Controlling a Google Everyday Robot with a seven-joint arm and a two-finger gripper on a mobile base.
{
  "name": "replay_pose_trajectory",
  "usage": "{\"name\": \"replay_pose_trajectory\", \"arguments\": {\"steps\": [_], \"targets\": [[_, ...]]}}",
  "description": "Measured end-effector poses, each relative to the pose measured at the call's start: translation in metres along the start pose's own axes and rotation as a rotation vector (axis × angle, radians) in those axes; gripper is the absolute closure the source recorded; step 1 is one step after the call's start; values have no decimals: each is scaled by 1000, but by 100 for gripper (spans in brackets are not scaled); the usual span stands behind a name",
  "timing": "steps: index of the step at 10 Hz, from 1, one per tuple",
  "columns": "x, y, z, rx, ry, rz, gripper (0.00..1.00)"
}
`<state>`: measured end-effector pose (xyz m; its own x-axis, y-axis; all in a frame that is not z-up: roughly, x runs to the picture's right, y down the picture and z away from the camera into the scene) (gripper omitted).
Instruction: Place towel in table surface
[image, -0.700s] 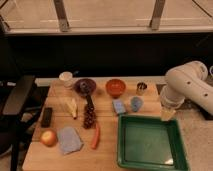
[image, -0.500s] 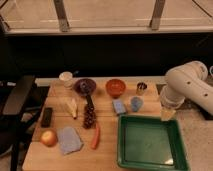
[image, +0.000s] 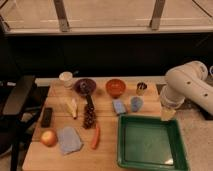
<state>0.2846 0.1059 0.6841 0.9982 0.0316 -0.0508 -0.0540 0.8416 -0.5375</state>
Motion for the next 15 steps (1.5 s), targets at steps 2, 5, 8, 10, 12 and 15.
{"name": "replay_pose_trajectory", "arguments": {"steps": [2, 5, 8, 10, 12, 15], "targets": [[0, 0, 0, 0, 0, 0, 35], [0, 0, 0, 0, 0, 0, 35], [0, 0, 0, 0, 0, 0, 35], [0, 0, 0, 0, 0, 0, 35], [0, 0, 0, 0, 0, 0, 35], [-13, -6, -5, 2, 2, -83, 35]]}}
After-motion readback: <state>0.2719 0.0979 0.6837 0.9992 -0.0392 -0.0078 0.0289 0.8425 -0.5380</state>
